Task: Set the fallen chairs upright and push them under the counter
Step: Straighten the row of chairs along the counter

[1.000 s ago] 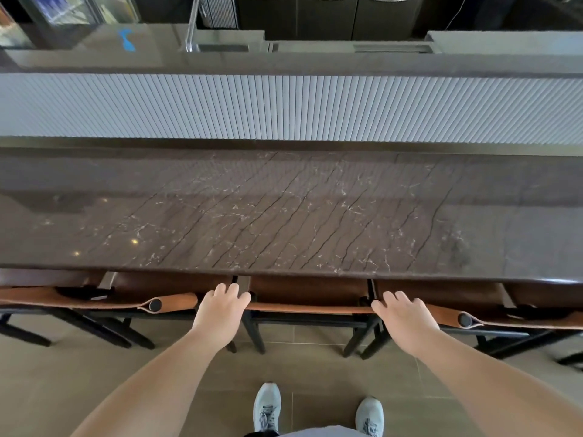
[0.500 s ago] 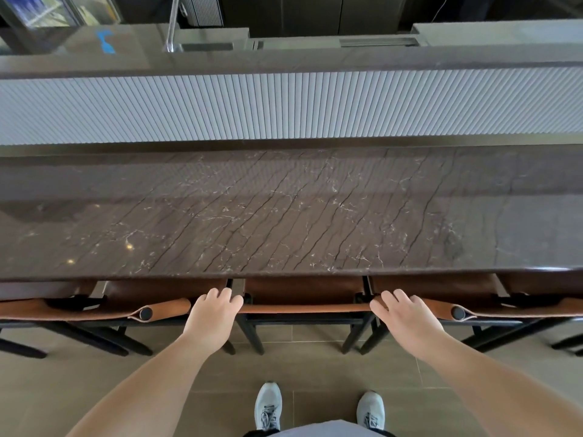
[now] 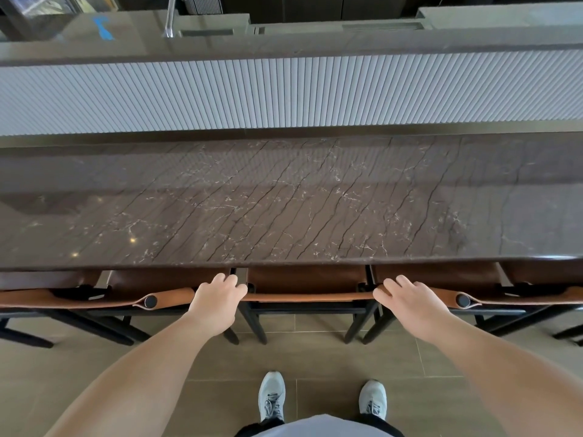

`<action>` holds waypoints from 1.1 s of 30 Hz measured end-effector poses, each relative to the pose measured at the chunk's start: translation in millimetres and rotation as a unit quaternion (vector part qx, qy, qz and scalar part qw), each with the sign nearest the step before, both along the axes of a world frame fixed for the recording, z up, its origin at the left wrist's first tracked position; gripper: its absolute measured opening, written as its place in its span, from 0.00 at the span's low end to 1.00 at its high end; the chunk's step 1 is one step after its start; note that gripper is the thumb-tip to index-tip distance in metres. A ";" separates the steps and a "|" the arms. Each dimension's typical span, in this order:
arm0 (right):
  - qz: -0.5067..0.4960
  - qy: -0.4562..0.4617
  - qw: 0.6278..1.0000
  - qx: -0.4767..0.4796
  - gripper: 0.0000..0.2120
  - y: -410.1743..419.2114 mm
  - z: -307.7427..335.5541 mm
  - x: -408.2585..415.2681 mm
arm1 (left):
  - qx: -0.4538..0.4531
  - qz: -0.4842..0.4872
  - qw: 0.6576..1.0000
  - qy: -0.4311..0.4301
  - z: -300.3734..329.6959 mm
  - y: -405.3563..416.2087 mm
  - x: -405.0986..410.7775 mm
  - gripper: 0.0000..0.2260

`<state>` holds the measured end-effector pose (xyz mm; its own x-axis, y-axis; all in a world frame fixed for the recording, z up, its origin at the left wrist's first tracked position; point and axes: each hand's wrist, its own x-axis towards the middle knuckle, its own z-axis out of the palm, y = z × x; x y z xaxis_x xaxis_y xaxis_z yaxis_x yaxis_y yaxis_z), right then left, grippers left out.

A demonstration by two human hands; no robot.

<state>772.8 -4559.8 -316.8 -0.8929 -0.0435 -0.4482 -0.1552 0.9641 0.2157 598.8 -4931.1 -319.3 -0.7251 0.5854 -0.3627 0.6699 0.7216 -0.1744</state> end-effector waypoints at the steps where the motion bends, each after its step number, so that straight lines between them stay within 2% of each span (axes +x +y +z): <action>1: 0.001 -0.001 1.000 0.002 0.33 -0.2 -0.8 -0.6 | 0.001 -0.002 1.000 0.001 -0.1 -0.4 -0.8 0.16; 17: 0.006 0.004 1.000 -0.011 0.32 -11.2 -5.8 -6.6 | 0.006 -0.012 1.000 -0.015 -1.3 -16.6 -7.5 0.13; 33: -0.005 0.008 1.000 -0.011 0.27 -16.6 -4.1 -11.2 | 0.028 -0.001 0.999 -0.026 -5.4 -30.3 -4.5 0.11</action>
<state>761.6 -4576.4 -320.9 -0.9004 -0.0433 -0.4330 -0.1414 0.9701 0.1971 594.3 -4961.4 -324.7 -0.7049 0.6072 -0.3667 0.6783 0.7283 -0.0977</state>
